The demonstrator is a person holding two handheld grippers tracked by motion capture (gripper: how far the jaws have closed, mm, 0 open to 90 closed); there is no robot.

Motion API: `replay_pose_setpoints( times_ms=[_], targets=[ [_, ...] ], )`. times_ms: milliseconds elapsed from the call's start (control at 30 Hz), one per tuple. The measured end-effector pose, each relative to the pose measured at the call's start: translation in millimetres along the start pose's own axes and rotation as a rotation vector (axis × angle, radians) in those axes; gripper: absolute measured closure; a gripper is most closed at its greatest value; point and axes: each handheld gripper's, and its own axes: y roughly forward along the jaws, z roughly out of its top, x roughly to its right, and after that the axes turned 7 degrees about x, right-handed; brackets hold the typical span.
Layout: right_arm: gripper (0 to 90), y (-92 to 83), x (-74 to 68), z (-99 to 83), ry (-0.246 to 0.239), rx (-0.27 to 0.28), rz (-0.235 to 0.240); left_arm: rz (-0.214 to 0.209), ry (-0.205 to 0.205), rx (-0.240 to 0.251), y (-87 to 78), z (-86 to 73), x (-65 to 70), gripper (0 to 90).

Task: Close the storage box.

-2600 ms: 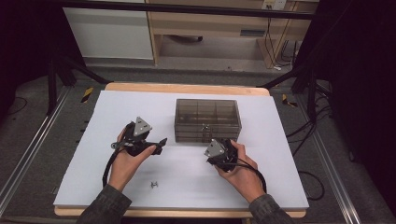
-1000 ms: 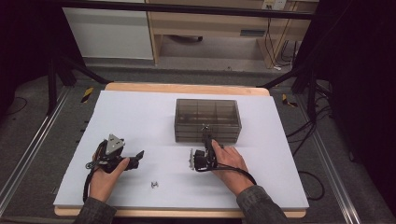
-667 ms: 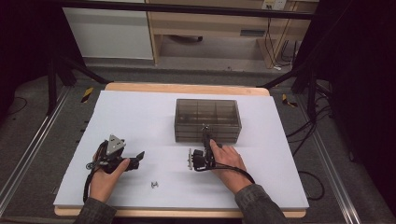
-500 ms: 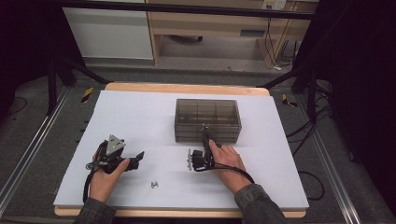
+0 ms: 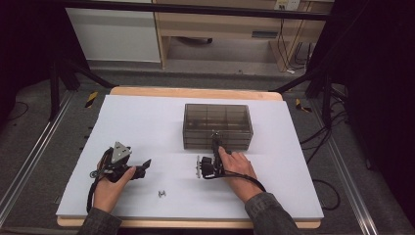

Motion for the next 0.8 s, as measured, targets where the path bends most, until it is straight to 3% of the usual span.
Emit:
replay_pose_setpoints(
  times_ms=[800],
  targets=[
    [80.6,0.6,-3.3,2.0,-0.02,-0.001,-0.025,-0.006,-0.002,-0.003,0.4,-0.8,1.2,10.3]
  ],
)
